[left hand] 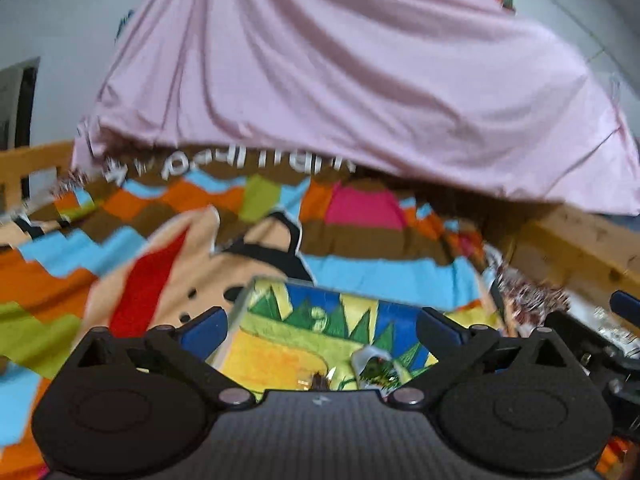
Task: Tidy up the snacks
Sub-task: 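Open both tools to drop the jerky packet and yellow bar into tray, then lift both tools away from the tray toward the remaining snacks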
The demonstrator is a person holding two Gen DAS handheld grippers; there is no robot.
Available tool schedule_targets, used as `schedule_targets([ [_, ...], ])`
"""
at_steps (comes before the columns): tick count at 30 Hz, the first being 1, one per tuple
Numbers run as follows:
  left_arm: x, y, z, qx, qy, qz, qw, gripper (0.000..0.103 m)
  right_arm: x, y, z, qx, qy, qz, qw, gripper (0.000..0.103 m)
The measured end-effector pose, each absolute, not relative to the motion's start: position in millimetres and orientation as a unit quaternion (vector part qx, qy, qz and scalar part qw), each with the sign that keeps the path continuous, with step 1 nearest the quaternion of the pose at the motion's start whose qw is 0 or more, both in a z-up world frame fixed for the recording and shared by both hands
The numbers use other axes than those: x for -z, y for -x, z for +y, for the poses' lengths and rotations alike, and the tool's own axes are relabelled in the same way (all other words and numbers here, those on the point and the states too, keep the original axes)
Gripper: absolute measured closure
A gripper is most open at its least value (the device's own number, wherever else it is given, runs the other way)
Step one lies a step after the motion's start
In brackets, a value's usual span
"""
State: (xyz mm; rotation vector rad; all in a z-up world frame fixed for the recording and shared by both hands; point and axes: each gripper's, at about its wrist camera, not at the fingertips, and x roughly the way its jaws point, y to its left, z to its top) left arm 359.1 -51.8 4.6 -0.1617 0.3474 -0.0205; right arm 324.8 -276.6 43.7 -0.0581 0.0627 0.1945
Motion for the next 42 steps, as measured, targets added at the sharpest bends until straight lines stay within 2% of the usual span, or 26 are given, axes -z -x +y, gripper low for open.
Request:
schedule_targets([
  [9,-39.5,-280.6,-40.9,0.012,0.091,0.121,0.988,0.001,-75.0,-245.6,-272.5,-0.082,0.027,-0.015,0.996,0.001],
  [17,-46.0,-217.6,-29.3,0.017,0.082,0.112,0.990,0.000,-68.3,-182.0,-271.6,-0.078,0.042,-0.008,0.996,0.001],
  [30,-27.8,-143.1,-7.6,0.024,0.051,0.124,0.991,0.000,-45.0,-106.3,-256.5,-0.085,0.065,0.015,0.994,0.001],
  [42,-2.3,-123.2,-5.3,0.041,0.020,0.151,0.988,0.000,-23.9,-77.1,-254.1,-0.085,0.057,0.068,0.992,0.001],
])
